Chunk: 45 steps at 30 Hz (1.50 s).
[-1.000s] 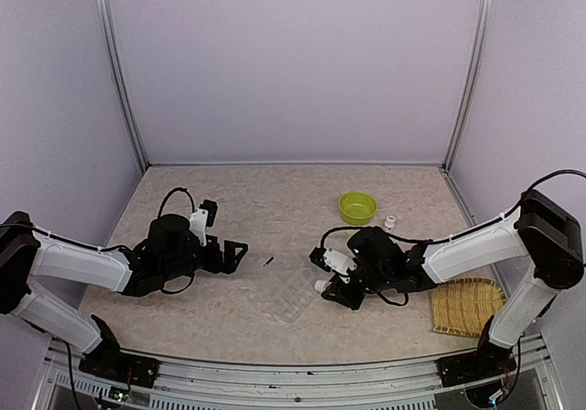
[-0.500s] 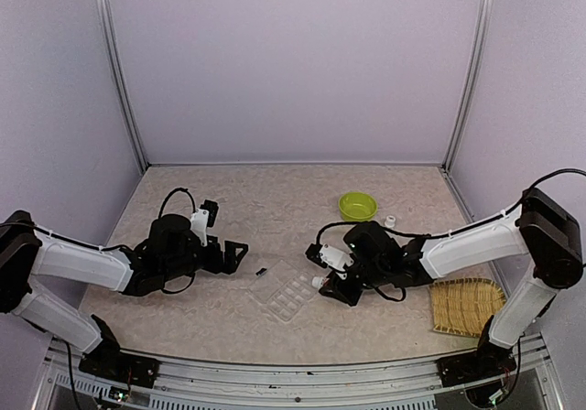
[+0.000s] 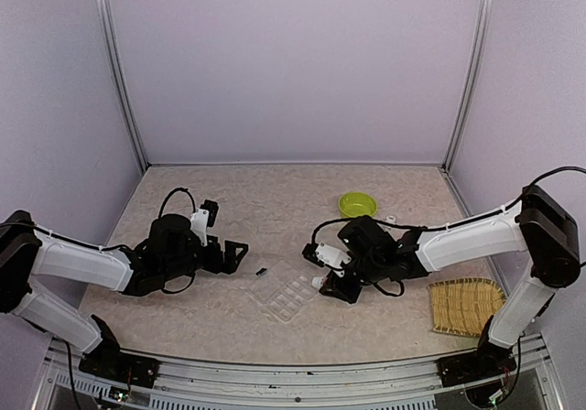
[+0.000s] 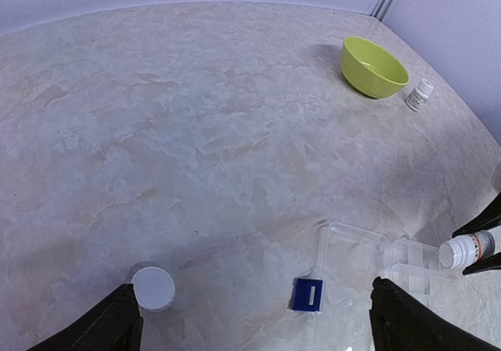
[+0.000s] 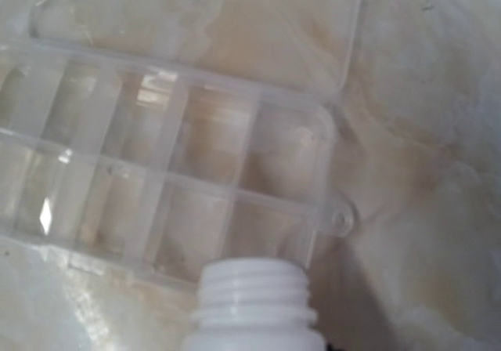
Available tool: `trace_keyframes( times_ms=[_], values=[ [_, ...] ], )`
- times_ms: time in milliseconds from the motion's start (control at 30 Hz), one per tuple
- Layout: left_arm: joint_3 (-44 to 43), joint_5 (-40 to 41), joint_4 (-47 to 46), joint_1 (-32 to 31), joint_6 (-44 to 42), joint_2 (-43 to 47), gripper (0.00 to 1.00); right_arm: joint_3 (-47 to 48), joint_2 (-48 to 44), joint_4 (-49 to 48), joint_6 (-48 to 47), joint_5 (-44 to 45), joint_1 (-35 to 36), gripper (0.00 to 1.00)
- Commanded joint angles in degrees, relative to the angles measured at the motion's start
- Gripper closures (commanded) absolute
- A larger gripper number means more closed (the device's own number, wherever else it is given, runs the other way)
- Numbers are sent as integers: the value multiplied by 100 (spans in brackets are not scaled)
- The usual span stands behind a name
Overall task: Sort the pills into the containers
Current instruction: Pour the pill into the compartment of the pill container.
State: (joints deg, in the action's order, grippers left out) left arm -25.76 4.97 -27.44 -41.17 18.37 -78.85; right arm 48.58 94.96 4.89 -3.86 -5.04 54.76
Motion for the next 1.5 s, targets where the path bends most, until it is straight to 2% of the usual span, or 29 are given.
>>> trace_keyframes(
  times_ms=[0, 1467],
  values=[
    [-146, -18, 65, 30, -11, -19, 1, 257, 117, 424, -56, 78, 101, 100],
    [-160, -14, 116, 30, -20, -3, 1, 1383, 656, 2190, -251, 376, 232, 100]
  ],
)
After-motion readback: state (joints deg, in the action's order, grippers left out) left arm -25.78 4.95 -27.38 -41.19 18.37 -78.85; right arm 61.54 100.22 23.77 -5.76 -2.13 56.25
